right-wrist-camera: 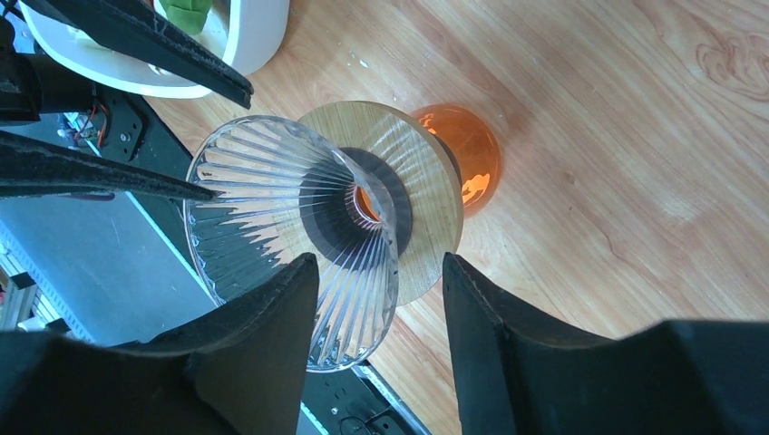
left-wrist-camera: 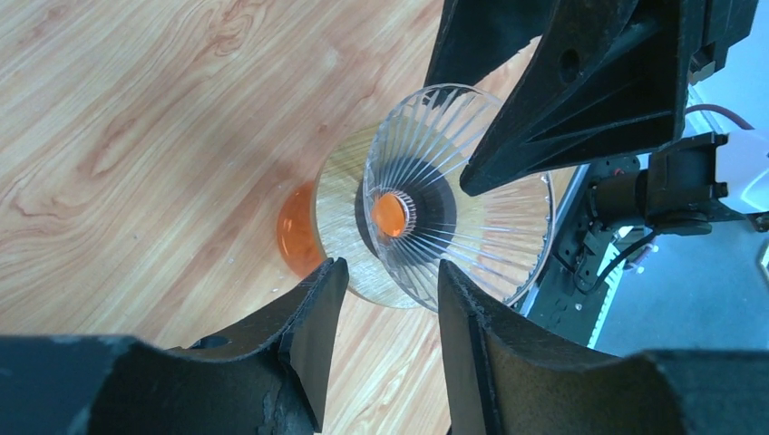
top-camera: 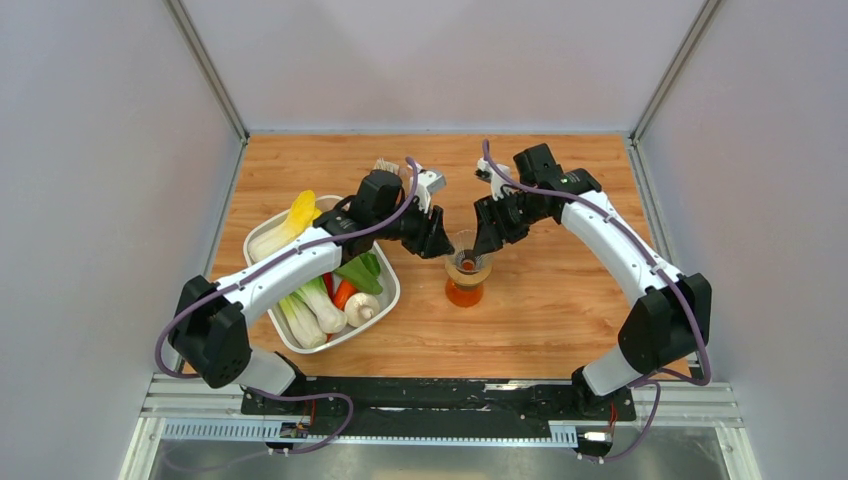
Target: Place the coffee filter in the dripper
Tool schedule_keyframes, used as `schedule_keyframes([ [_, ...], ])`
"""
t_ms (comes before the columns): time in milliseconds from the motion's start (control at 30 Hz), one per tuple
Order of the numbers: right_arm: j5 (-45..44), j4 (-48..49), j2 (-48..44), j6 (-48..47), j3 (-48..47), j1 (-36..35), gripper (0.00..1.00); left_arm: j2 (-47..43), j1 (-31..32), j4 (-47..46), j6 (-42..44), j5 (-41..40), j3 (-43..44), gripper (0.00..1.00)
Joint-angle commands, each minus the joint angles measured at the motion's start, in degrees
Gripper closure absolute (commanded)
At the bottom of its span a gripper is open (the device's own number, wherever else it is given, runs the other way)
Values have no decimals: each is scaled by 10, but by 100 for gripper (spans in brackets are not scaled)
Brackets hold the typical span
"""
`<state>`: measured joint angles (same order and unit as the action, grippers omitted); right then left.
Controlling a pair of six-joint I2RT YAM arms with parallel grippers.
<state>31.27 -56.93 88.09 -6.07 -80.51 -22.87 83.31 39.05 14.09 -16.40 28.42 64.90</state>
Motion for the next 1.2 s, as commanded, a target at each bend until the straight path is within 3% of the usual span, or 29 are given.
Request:
schedule_keyframes([
  [0,21,-1,-16,3,-23,7,42,-26,4,-20,-12,24,11,47],
  [400,77,-6,-32,-19,-55,50,20,-61,0,-77,-33,39,-1,38],
  [633,79,5,-41,-40,-121,85,1,-94,-35,-40,4,22,36,35],
  [833,24,38,-65,-51,-156,96,0,-126,-103,35,44,-10,75,34],
  [1000,-35,82,-112,-35,-123,99,0,-124,-198,92,64,-33,115,34],
  [1167,-79,117,-159,0,-70,101,0,-93,-273,128,66,-60,134,48],
])
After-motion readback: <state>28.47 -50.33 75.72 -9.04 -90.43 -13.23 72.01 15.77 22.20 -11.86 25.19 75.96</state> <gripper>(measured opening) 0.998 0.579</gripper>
